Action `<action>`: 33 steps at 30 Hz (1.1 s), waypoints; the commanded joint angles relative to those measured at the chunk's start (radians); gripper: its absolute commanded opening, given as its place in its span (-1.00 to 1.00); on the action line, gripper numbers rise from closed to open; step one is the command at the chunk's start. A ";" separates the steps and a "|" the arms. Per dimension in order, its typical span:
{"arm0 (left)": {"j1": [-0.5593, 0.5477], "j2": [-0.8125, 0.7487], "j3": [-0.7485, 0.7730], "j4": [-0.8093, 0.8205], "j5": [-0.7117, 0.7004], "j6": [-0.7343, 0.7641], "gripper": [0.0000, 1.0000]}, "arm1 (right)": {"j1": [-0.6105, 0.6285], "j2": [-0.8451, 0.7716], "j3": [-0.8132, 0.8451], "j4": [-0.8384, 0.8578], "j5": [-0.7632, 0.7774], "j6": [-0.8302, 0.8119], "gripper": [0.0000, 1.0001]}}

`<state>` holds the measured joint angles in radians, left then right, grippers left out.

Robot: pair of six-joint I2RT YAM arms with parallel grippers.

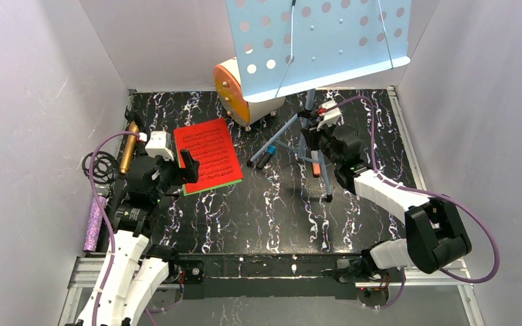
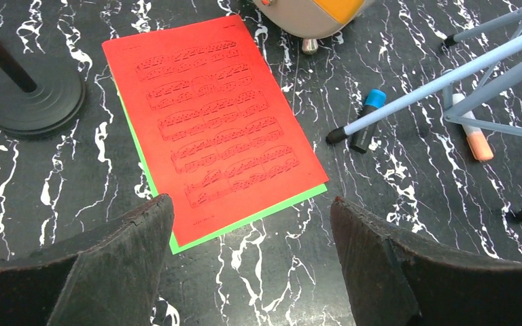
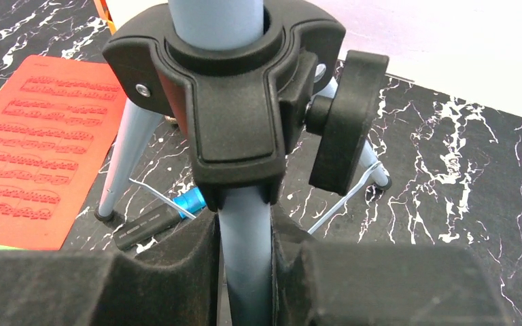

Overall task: Pack up the instrument practice props
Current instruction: Adjust the music stand at the center of the board.

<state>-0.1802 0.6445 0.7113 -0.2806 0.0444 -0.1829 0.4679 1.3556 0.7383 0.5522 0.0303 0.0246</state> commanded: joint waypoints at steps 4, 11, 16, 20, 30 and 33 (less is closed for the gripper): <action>-0.002 -0.017 -0.009 -0.020 -0.067 0.004 0.66 | 0.084 -0.079 -0.043 0.008 0.255 -0.005 -0.93; -0.001 -0.023 -0.008 -0.028 -0.103 -0.003 0.66 | 0.187 -0.103 -0.034 -0.074 0.566 0.112 -0.97; -0.002 -0.038 -0.008 -0.038 -0.154 -0.010 0.66 | 0.286 -0.059 0.004 -0.128 0.802 0.188 -0.97; -0.002 -0.043 -0.009 -0.040 -0.165 -0.014 0.66 | 0.321 -0.020 0.037 -0.194 0.936 0.313 -0.97; -0.001 -0.036 -0.008 -0.043 -0.162 -0.015 0.66 | 0.437 0.168 0.285 -0.678 1.159 0.827 -0.97; -0.001 -0.034 -0.008 -0.042 -0.154 -0.015 0.66 | 0.473 0.221 0.338 -0.836 1.207 1.023 -0.97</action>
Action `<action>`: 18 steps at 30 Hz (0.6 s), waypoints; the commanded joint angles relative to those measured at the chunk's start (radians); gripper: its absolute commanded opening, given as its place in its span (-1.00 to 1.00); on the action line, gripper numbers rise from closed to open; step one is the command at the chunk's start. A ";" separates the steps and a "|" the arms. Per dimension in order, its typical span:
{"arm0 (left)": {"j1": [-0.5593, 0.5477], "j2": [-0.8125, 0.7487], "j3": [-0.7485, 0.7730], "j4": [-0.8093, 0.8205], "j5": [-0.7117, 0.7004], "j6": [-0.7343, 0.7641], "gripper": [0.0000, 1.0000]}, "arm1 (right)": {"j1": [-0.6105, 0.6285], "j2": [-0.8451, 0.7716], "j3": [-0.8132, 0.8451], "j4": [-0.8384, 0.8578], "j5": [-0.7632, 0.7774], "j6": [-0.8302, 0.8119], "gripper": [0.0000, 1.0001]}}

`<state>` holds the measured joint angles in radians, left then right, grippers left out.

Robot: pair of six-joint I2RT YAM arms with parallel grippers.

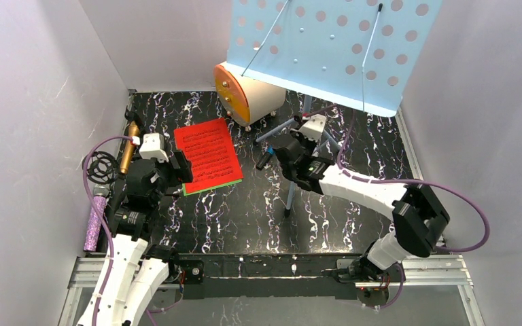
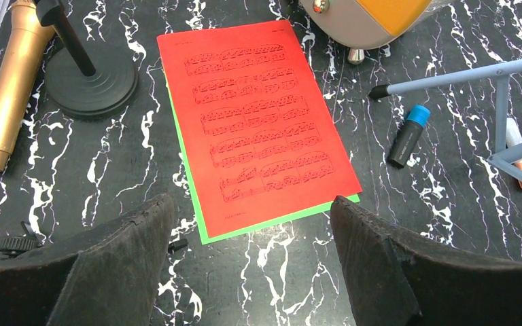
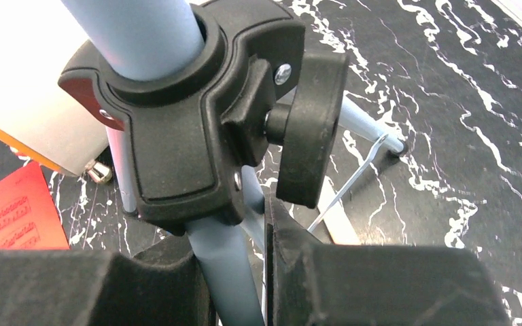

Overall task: Pack up the instrument practice props
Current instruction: Adjust the music stand at the center of the board.

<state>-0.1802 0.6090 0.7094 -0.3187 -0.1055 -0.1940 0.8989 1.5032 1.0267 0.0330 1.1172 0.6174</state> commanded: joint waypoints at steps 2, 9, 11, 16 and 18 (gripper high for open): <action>-0.001 0.002 -0.007 -0.003 -0.001 -0.003 0.66 | 0.066 0.106 0.087 -0.435 0.146 0.570 -0.97; 0.000 0.024 -0.006 0.004 0.062 0.005 0.66 | 0.097 0.226 0.255 -0.764 0.122 0.854 -0.83; -0.001 0.038 -0.005 0.009 0.089 0.009 0.65 | 0.105 0.231 0.268 -0.767 0.106 0.847 -0.70; -0.001 0.061 -0.003 0.011 0.146 0.012 0.66 | 0.113 0.152 0.183 -0.552 0.067 0.650 -0.11; 0.000 0.062 -0.005 0.016 0.154 0.013 0.66 | 0.113 0.102 0.126 -0.428 0.039 0.551 0.17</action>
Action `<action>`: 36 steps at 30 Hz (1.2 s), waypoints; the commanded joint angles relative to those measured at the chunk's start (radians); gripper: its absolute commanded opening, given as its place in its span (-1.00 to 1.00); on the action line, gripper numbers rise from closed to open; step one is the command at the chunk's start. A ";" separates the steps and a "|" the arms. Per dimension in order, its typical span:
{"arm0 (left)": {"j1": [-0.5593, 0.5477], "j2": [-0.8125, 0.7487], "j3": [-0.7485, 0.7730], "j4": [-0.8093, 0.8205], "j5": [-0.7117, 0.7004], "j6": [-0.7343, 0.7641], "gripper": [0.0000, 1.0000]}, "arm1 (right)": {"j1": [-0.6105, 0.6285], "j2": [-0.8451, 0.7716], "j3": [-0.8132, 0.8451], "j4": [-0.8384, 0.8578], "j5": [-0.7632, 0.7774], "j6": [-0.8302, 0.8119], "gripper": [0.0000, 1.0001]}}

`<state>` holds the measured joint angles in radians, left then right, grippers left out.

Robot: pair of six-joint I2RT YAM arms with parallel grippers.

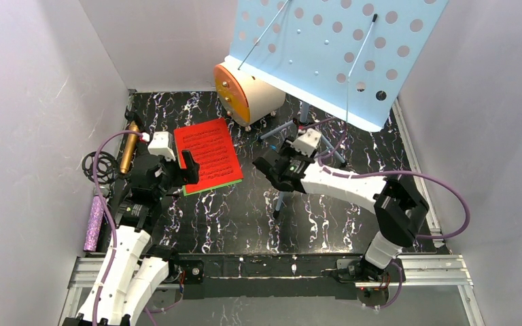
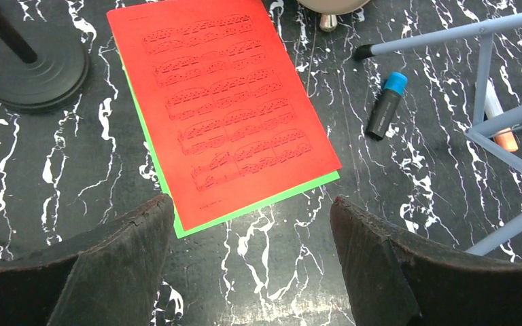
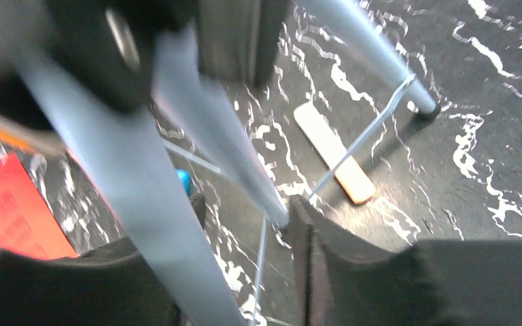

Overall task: Pack up the instrument practice props
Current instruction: Adjust the music stand at the center of the board.

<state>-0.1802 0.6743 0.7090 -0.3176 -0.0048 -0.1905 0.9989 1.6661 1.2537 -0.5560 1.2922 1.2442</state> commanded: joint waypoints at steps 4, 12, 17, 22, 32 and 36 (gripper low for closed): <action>0.000 -0.006 -0.006 0.024 0.066 0.012 0.66 | 0.012 -0.146 -0.184 0.352 -0.210 -0.247 0.62; -0.001 0.036 0.000 0.056 0.184 0.000 0.66 | -0.029 -0.336 -0.372 0.646 -0.483 -0.533 0.97; -0.001 0.090 0.011 0.086 0.271 -0.067 0.65 | -0.157 -0.503 -0.509 0.774 -0.840 -0.653 0.97; -0.002 0.114 0.005 0.183 0.330 -0.146 0.64 | -0.279 -0.631 -0.581 0.821 -1.146 -0.713 0.97; -0.176 0.227 0.010 0.432 0.313 -0.265 0.61 | -0.599 -0.701 -0.633 0.955 -1.604 -0.627 0.92; -0.293 0.284 0.009 0.511 0.250 -0.274 0.60 | -0.694 -0.659 -0.631 1.051 -1.736 -0.524 0.80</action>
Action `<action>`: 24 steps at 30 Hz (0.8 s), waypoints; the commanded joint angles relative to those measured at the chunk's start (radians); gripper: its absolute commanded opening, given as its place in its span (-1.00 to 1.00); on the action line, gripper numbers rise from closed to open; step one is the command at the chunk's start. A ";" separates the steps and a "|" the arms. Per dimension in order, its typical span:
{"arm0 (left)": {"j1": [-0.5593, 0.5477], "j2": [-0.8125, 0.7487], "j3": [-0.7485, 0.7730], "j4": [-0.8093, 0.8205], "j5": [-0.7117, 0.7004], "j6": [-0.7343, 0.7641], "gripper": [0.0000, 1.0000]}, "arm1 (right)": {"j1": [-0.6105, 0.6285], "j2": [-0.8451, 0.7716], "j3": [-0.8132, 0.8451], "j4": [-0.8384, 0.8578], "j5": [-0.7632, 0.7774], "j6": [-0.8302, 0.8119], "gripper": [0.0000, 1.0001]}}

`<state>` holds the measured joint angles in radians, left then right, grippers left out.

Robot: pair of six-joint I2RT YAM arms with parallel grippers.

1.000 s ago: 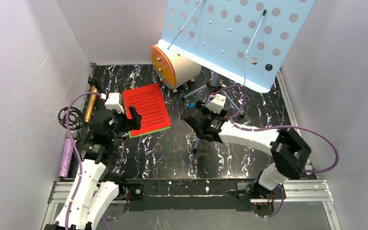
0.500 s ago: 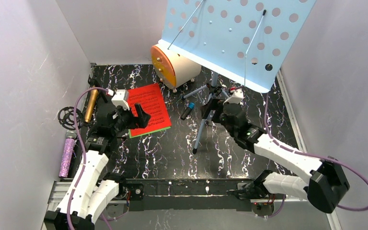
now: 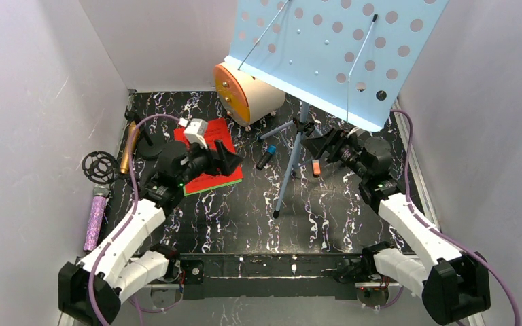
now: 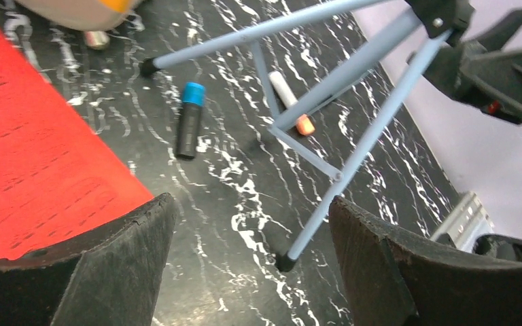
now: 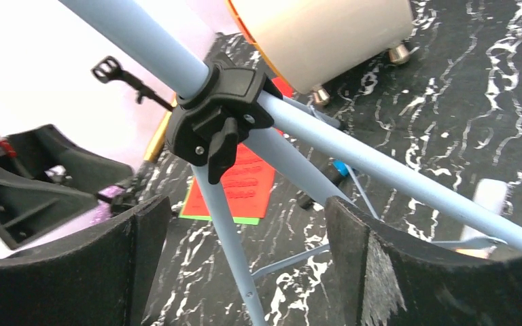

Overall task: Pack up the instrument practice props
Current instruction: Adjust the music stand at the center of the board, then move the music stand to the center of the board.

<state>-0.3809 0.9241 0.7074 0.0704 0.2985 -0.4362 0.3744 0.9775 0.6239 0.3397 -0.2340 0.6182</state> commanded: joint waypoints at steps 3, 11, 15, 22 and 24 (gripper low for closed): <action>-0.170 0.083 0.015 0.175 -0.102 -0.026 0.58 | -0.111 0.062 0.004 0.224 -0.274 0.191 0.71; -0.355 0.251 0.048 0.267 -0.207 0.016 0.57 | -0.151 0.105 0.046 0.268 -0.308 0.279 0.43; -0.422 0.343 0.069 0.307 -0.235 0.038 0.57 | -0.157 0.129 0.069 0.277 -0.325 0.303 0.29; -0.499 0.496 0.128 0.331 -0.267 0.070 0.54 | -0.159 0.155 0.080 0.308 -0.350 0.335 0.13; -0.517 0.530 0.141 0.340 -0.268 0.075 0.51 | -0.162 0.161 0.085 0.303 -0.345 0.335 0.08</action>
<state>-0.8654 1.4143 0.7952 0.3679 0.0692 -0.3920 0.2218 1.1324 0.6567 0.5800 -0.5583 0.9352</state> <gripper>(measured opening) 0.767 0.561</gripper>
